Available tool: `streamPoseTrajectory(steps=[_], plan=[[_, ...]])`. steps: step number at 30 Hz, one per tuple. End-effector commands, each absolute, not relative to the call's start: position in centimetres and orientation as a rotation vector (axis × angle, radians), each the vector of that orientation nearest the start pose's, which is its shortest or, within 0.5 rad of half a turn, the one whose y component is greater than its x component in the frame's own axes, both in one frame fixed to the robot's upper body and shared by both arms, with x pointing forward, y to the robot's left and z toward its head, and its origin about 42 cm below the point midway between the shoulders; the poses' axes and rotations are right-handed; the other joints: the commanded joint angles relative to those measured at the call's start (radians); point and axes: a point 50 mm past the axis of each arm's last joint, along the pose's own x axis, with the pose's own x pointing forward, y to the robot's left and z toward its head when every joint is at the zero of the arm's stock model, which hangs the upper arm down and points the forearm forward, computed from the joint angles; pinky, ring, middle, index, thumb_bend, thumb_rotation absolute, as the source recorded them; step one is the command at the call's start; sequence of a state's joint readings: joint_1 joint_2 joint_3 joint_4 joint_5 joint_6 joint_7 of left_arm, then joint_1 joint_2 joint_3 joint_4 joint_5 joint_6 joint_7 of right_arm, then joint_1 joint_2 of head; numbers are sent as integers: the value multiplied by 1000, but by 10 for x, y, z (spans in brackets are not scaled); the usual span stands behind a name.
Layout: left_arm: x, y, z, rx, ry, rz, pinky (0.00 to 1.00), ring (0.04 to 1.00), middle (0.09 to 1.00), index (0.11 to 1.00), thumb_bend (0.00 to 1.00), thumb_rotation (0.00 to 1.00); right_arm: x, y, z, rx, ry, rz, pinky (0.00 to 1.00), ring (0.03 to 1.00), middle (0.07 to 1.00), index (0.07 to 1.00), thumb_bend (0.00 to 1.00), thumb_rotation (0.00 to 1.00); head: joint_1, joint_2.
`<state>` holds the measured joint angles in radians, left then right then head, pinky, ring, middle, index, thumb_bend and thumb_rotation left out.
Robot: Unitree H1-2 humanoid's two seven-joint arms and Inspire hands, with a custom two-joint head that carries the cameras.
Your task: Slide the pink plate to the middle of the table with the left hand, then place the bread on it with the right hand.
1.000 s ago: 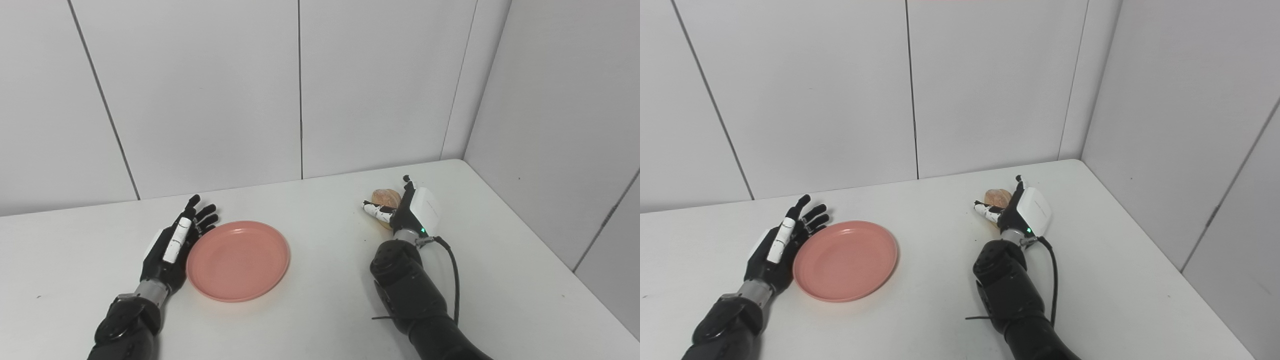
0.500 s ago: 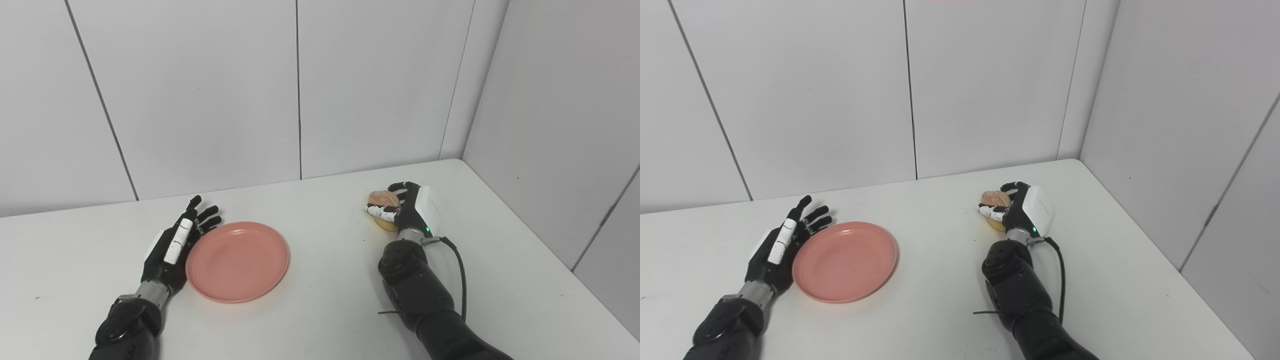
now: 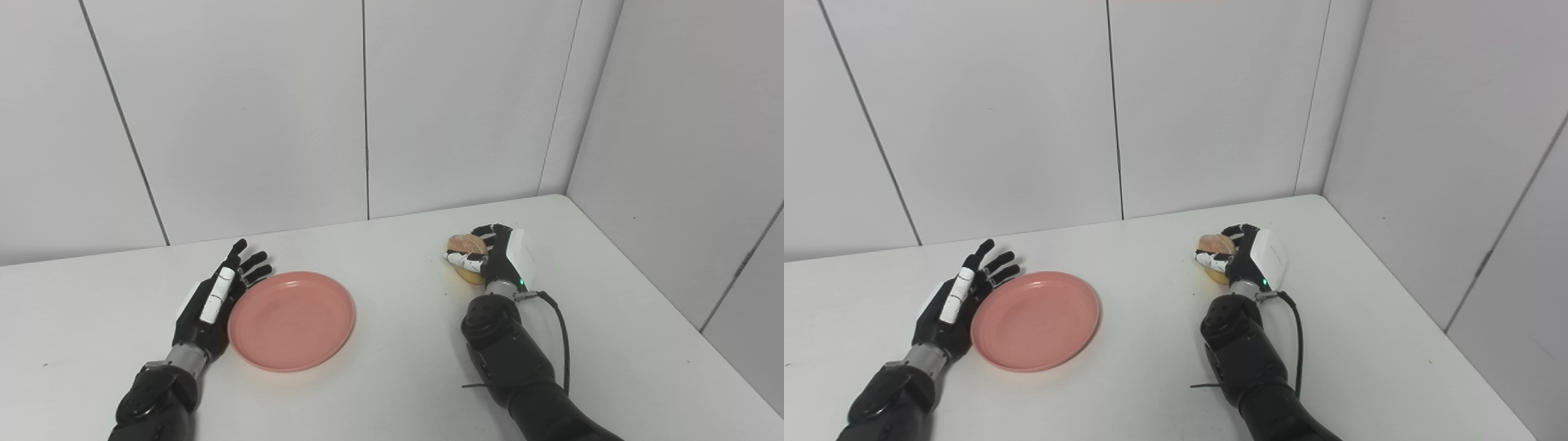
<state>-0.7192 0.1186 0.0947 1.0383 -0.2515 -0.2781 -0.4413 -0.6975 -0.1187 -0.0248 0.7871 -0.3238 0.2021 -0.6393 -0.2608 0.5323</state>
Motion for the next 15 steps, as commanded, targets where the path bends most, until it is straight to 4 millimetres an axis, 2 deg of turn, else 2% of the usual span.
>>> streamPoseTrajectory(steps=[1,3,5,6,8,15], plan=[[474,206,100,-179,79,-397,853,849,875,960,783,760,491,-231,169,-523,70,-551,469,494,509,453,516,0,2,0],[474,205,100,-187,78,-399,855,851,876,957,771,757,491,-229,173,-541,42,-551,503,503,524,441,514,0,3,0],[475,206,101,-185,77,-403,859,854,882,961,763,761,491,-226,179,-533,21,-548,542,600,498,472,528,0,3,0],[475,206,101,-183,77,-401,857,854,882,961,763,761,491,-225,183,-534,8,-545,542,607,496,476,530,0,5,-1],[475,205,101,-182,77,-398,852,854,880,960,764,757,490,-222,190,-538,-19,-542,481,560,529,459,525,0,9,-1],[475,200,99,-175,83,-388,841,846,868,953,793,754,485,-208,224,-510,-134,-506,445,514,520,460,527,0,38,3]])
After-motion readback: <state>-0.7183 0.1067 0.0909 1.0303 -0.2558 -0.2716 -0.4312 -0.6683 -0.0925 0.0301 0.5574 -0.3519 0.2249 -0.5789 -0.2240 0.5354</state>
